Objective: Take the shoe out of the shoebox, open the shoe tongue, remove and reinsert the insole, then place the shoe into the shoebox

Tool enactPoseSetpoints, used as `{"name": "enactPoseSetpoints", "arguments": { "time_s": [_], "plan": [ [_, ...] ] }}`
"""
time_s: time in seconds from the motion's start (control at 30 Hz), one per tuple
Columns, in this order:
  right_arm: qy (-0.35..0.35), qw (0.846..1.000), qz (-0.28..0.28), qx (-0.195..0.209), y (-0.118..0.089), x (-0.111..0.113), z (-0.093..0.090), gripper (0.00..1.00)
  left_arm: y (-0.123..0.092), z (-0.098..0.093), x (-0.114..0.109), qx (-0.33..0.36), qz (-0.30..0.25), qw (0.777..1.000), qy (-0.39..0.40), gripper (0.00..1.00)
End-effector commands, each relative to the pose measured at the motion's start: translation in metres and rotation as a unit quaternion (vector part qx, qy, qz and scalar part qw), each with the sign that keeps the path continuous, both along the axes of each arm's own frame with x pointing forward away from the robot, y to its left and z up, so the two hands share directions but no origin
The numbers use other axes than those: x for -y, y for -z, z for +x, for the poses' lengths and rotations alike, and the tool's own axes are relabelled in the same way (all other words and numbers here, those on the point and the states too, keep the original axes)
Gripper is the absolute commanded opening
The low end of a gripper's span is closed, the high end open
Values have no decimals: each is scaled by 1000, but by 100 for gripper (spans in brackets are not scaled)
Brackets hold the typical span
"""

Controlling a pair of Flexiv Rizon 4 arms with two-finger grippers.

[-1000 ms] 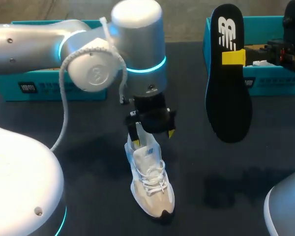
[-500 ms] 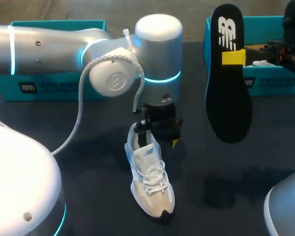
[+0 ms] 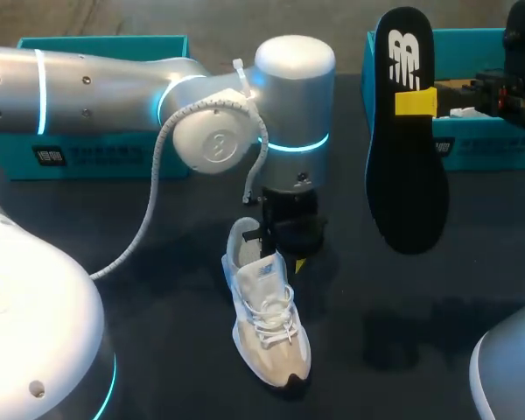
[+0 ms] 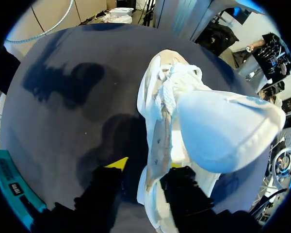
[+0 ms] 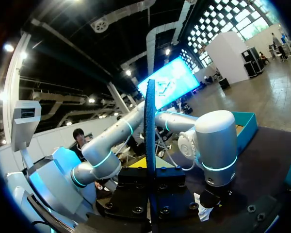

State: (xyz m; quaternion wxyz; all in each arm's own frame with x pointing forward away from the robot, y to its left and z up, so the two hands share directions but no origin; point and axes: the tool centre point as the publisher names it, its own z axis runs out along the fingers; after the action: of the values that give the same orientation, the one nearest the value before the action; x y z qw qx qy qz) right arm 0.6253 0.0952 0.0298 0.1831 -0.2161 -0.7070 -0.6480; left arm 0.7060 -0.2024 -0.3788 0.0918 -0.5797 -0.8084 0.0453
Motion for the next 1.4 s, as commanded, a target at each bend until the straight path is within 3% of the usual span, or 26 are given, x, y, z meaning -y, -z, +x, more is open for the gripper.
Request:
{"name": "enactPoseSetpoints", "arguments": {
  "time_s": [0.03, 0.67, 1.0, 1.4],
  "plan": [
    [-1, 1000, -1, -1, 0, -2, 2, 0, 4, 0, 3, 3, 6, 1000, 2, 0],
    [-1, 1000, -1, -1, 0, -2, 2, 0, -14, -10, -11, 46, -21, 997, 65, 0],
    [-1, 1000, -1, -1, 0, -2, 2, 0, -13, -17, -12, 60, -24, 987, 149, 0],
    [-1, 1000, -1, -1, 0, -2, 2, 0, -18, -21, -10, 62, -37, 982, 176, 0]
  ]
}}
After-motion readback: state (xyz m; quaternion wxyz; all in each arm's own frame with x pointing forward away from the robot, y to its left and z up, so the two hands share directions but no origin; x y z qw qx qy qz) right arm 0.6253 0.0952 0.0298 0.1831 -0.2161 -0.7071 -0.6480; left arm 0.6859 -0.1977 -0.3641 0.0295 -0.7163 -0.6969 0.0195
